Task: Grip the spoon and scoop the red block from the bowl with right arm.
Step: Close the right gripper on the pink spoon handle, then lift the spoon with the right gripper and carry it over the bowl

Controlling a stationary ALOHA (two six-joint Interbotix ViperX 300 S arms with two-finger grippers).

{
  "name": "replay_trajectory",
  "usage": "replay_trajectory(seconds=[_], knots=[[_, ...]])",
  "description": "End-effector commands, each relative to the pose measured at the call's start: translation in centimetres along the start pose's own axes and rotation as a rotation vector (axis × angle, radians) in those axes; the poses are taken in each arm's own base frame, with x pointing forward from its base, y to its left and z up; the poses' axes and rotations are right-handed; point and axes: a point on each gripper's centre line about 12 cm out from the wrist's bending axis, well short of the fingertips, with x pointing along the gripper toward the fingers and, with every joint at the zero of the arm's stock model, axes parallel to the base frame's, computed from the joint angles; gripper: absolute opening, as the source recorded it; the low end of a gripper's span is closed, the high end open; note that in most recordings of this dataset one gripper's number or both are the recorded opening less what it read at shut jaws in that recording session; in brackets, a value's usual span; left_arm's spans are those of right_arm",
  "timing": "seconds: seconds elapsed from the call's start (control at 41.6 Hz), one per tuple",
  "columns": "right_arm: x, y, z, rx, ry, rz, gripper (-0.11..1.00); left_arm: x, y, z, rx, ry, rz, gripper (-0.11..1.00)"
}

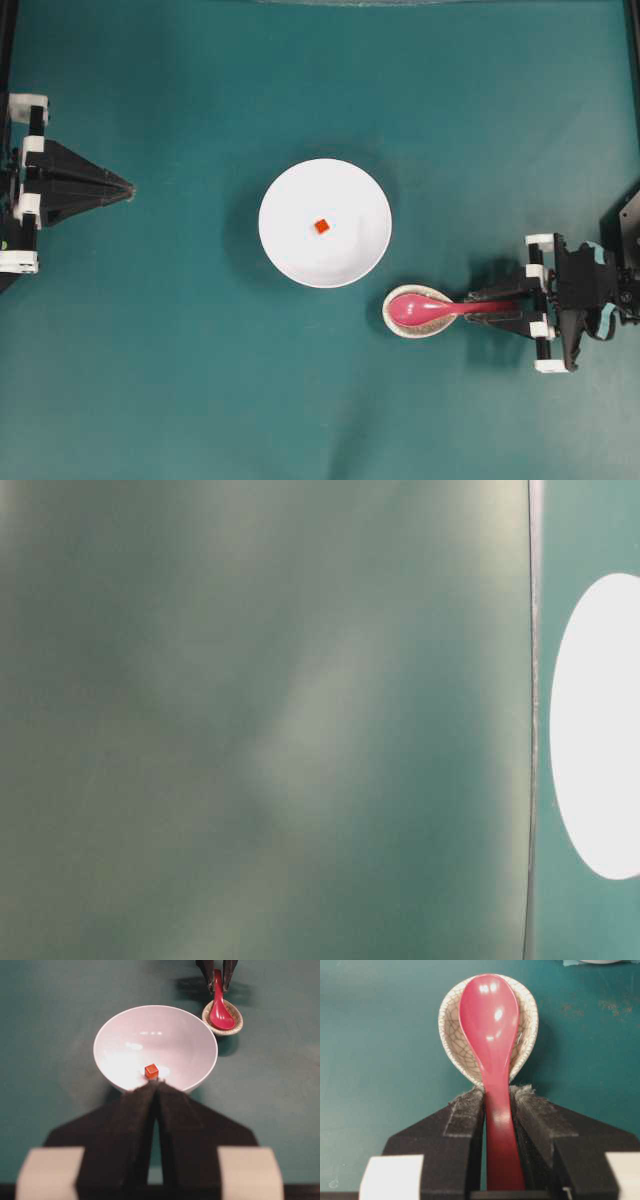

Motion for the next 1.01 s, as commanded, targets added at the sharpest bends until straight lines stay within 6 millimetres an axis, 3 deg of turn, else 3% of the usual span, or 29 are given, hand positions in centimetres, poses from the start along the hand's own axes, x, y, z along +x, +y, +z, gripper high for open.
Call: replay_trajectory(seconds=[0.0,0.505,0.793,0.986], knots=[[0.0,0.2,0.2,0.004,-0.011,0.005,0.28,0.1,0.1,0.6,0.001,-0.014,0.003,0.00],[-1.0,0.8,3.0,0.085,-0.047,0.053,0.24,-0.1,0.1,0.9,-0.002,-0.026,0.003,0.00],[-1.8,0.5,6.2,0.119,-0.062,0.070,0.24,-0.1,0.1,0.9,-0.004,-0.032,0.003,0.00],[-2.3,-0.7,9.1,0.131,-0.054,0.054,0.25,-0.1,0.1,1.0,-0.013,-0.035,0.003,0.00]])
